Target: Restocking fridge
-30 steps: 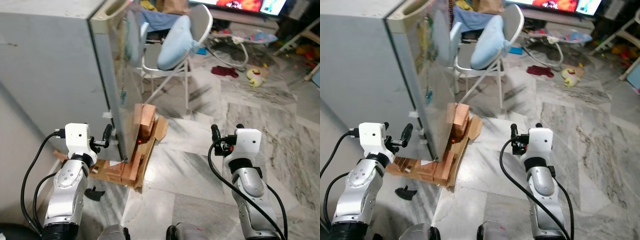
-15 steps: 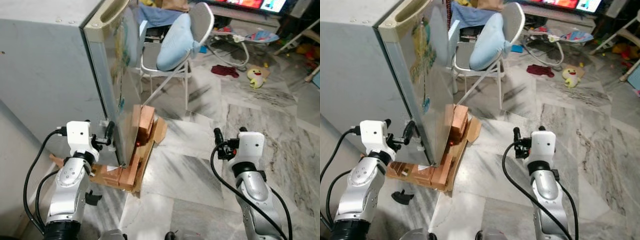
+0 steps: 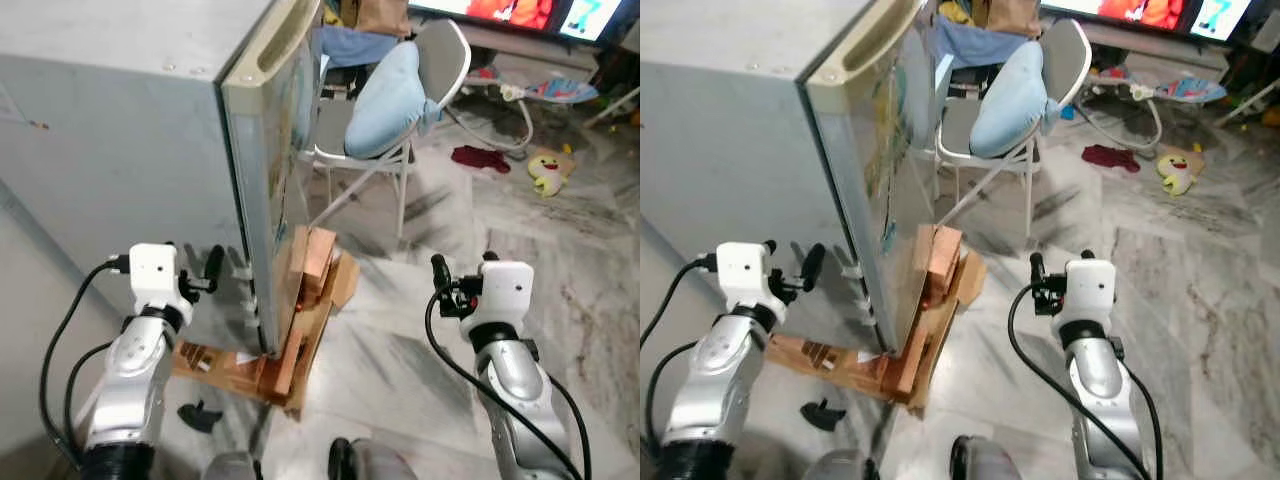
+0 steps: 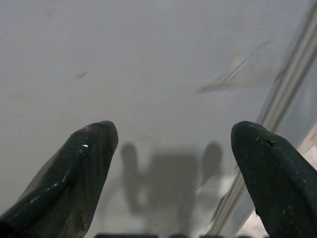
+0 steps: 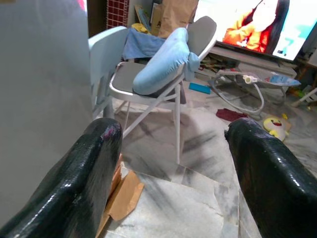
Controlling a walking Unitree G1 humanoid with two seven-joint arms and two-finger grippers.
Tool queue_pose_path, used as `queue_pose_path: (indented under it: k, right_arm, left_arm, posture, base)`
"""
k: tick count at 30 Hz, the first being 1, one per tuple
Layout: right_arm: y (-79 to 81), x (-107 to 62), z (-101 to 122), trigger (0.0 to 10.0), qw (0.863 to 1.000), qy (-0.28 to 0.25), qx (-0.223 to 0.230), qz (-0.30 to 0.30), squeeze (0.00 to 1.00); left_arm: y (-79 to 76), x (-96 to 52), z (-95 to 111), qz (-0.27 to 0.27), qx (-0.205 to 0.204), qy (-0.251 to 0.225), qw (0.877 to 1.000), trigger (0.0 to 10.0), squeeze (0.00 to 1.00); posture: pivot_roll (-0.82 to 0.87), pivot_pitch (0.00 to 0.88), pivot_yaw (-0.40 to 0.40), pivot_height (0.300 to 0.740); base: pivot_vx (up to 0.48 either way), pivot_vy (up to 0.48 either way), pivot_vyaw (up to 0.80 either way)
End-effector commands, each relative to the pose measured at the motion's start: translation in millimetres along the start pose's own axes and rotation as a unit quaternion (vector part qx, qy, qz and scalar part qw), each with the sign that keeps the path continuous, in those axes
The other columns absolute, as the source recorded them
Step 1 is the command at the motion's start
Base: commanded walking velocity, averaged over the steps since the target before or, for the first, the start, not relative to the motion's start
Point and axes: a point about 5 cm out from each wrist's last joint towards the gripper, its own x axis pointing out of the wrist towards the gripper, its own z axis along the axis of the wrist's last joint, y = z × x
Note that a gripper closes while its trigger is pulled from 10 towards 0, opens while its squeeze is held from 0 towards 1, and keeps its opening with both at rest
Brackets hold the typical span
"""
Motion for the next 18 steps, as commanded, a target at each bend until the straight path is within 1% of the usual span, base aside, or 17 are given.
queue_pose_path:
  k: [1, 2, 4, 6, 7, 8, 9, 11, 15, 18]
  right_arm:
    - [-4.2, -0.1, 0, 10.0, 1.0, 0.004, -0.002, -0.005, 0.0]
    - [-4.5, -0.2, -1, 10.0, 1.0, 0.008, -0.002, -0.007, 0.0]
    - [-4.8, -0.2, -1, 10.0, 1.0, 0.008, -0.004, -0.007, 0.0]
    - [-4.9, 0.1, -1, 10.0, 1.0, 0.008, -0.005, -0.006, 0.0]
    - [-4.7, 0.2, -1, 10.0, 1.0, 0.008, -0.005, -0.006, 0.0]
    - [-4.2, 0.6, -1, 10.0, 1.0, 0.009, -0.006, -0.004, 0.0]
    - [-4.2, 0.6, -1, 10.0, 1.0, 0.009, -0.006, -0.004, 0.0]
    - [-3.8, 1.0, -1, 10.0, 1.0, 0.01, -0.006, -0.003, 0.0]
    - [-3.4, 2.1, -1, 10.0, 1.0, 0.011, -0.006, -0.003, 0.0]
    - [-3.5, 2.4, -1, 10.0, 1.0, 0.012, -0.006, -0.002, 0.0]
  left_arm:
    - [1.1, -5.1, -1, -0.013, 0.014, 0.017, 1.0, 10.0, 0.0]
    - [0.9, -7.9, 0, -0.02, 0.018, 0.015, 1.0, 10.0, 0.0]
    - [0.2, -10.1, 2, -0.022, 0.014, 0.014, 1.0, 10.0, 0.0]
    - [-2.1, -13.6, 4, -0.032, 0.002, 0.017, 0.999, 10.0, 0.0]
    - [-3.9, -14.8, 5, -0.038, 0.001, 0.013, 0.999, 10.0, 0.0]
    - [-8.4, -17.0, 8, -0.048, 0.009, 0.003, 0.999, 10.0, 0.0]
    - [-8.4, -17.0, 8, -0.048, 0.009, 0.003, 0.999, 10.0, 0.0]
    - [-13.2, -19.1, 10, -0.056, 0.003, -0.009, 0.998, 10.0, 0.0]
    - [-12.6, -21.2, 9, -0.041, -0.006, -0.005, 0.999, 10.0, 0.0]
    - [-11.9, -22.6, 10, -0.037, -0.003, -0.004, 0.999, 10.0, 0.0]
  posture:
    - [-0.01, 0.078, -0.075, 0.74]
    - [-0.01, 0.079, -0.075, 0.74]
    - [-0.01, 0.08, -0.076, 0.74]
    - [-0.01, 0.082, -0.076, 0.74]
    - [-0.01, 0.083, -0.077, 0.74]
    - [0.0, 0.086, -0.078, 0.74]
    - [0.0, 0.086, -0.078, 0.74]
    - [0.0, 0.087, -0.079, 0.74]
    - [0.0, 0.088, -0.08, 0.74]
    - [0.0, 0.089, -0.081, 0.74]
  base:
    - [0.0, 0.0, -0.48]
    - [0.0, 0.0, -0.8]
    - [0.0, 0.0, -0.8]
    - [0.0, 0.0, -0.8]
    - [0.0, 0.0, -0.8]
    - [0.0, 0.0, -0.8]
    - [0.0, 0.0, -0.8]
    - [0.0, 0.0, -0.8]
    - [0.0, 0.0, -0.8]
    - [0.0, 0.0, -0.8]
